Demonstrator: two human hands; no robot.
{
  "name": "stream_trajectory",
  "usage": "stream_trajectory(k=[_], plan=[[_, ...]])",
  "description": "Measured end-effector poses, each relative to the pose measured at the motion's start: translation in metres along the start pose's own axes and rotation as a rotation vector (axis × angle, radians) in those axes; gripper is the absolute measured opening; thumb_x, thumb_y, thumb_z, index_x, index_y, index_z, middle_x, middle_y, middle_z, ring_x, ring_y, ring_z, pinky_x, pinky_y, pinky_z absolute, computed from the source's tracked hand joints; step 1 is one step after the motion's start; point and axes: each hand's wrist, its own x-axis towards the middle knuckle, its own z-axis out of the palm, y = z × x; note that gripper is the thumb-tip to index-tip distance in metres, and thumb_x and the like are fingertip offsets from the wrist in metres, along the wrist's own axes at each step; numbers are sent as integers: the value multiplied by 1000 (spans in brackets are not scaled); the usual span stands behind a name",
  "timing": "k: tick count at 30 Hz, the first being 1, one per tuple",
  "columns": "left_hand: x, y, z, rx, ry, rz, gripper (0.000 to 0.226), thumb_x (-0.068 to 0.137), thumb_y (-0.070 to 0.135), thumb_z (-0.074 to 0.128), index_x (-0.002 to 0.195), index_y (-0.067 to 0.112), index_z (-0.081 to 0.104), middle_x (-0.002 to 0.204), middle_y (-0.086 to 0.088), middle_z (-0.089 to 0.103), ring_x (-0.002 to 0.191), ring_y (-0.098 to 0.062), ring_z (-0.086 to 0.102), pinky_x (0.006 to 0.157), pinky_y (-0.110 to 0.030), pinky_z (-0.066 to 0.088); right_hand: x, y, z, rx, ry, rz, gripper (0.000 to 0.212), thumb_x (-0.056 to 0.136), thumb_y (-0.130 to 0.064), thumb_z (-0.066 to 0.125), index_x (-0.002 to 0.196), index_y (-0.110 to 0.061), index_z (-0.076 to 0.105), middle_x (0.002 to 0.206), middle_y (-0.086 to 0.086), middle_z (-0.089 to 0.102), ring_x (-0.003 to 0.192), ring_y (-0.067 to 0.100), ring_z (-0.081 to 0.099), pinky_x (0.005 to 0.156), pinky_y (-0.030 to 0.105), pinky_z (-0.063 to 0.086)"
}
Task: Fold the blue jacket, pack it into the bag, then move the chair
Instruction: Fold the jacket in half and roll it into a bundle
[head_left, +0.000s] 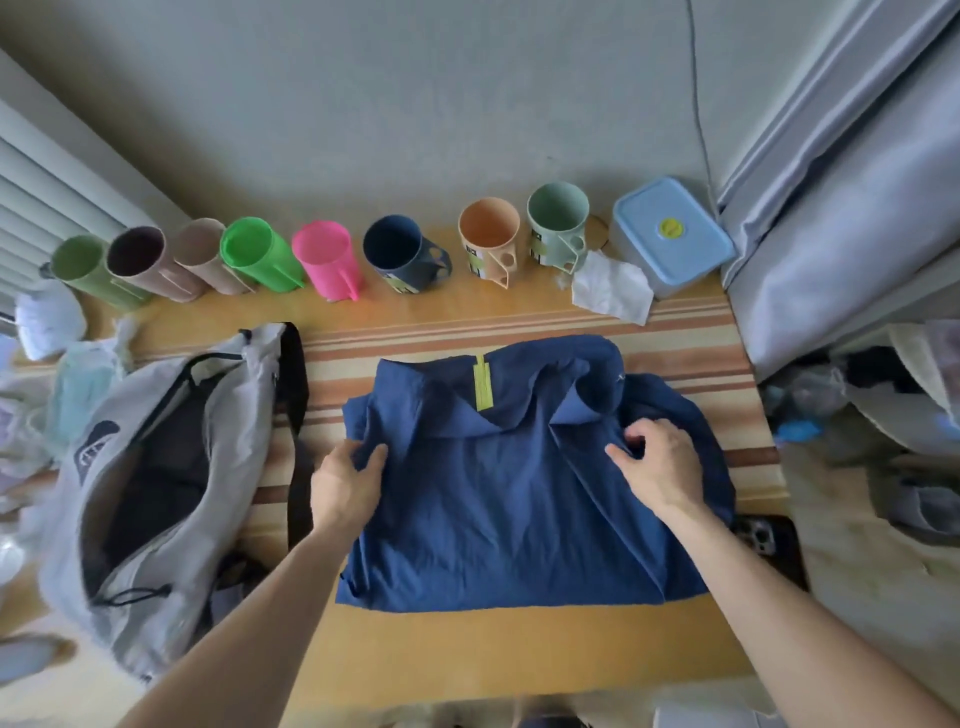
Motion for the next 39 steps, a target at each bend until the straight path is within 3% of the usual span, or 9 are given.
stream_trajectory(k=[9, 14, 17, 20, 25, 31, 33, 36, 39], plan=[[-14, 1, -33, -371, 193, -3, 46, 103, 38, 52, 76, 1, 48, 68, -6, 51, 64, -20, 44, 60, -37, 35, -22, 30, -51, 842, 171, 323, 26, 101, -37, 56, 82, -28, 71, 90, -1, 67, 91, 20, 60, 85, 37, 45], [-18, -22, -29, -319, 46, -117, 51, 102, 43, 49, 66, 7, 53, 65, -5, 50, 68, -26, 47, 59, -37, 34, -49, 58, -57, 668, 100, 535, 31, 103, -39, 50, 99, -17, 71, 113, 16, 70, 104, 33, 63, 101, 51, 49], [-17, -33, -20, -265, -57, -186, 50, 94, 60, 51, 89, 14, 67, 87, -3, 66, 88, -27, 61, 81, -43, 51, -56, 46, -56, 616, -5, 594, 51, 98, -59, 46, 120, -19, 68, 127, 9, 63, 114, 34, 59, 102, 47, 45], [-17, -42, -15, -201, -106, -174, 42, 86, 62, 63, 92, 20, 68, 96, 1, 69, 93, -23, 66, 88, -47, 55, -59, 29, -55, 642, -16, 480, 47, 85, -66, 63, 107, -25, 61, 112, 1, 61, 98, 21, 59, 95, 42, 45], [-14, -47, -11, -85, -34, -66, 42, 96, 47, 54, 79, 10, 65, 89, -11, 68, 86, -33, 64, 78, -45, 54, -54, 13, -39, 408, -7, 225, 93, 63, -64, 85, 138, -27, 46, 129, -9, 50, 117, 12, 49, 101, 36, 43], [-14, -41, -19, -143, 95, -30, 51, 105, 39, 40, 81, -2, 57, 78, -13, 62, 80, -38, 57, 75, -46, 45, -5, 0, -46, 209, 240, 121, 20, 84, -21, 74, 97, -7, 67, 99, 19, 73, 95, 39, 67, 76, 33, 45], [-12, -39, -21, -205, 127, -65, 52, 106, 41, 38, 84, -3, 55, 80, -13, 60, 84, -39, 55, 79, -47, 44, 13, 1, -58, 299, 345, 208, 35, 87, -39, 69, 87, -5, 63, 96, 23, 71, 92, 42, 66, 79, 41, 49], [-10, -36, -23, -299, 121, -142, 54, 105, 48, 37, 89, -1, 56, 80, -8, 57, 90, -39, 57, 82, -44, 44, 25, 1, -63, 273, 406, 388, 43, 86, -50, 59, 109, -14, 60, 115, 17, 70, 110, 41, 63, 94, 49, 51], [-14, -36, -20, -348, 43, -196, 53, 97, 63, 44, 111, 14, 58, 99, -2, 61, 99, -29, 56, 92, -41, 44, -6, -31, -48, 117, 549, 186, 41, 91, -38, 58, 125, -16, 54, 126, 17, 61, 117, 41, 55, 98, 52, 47]])
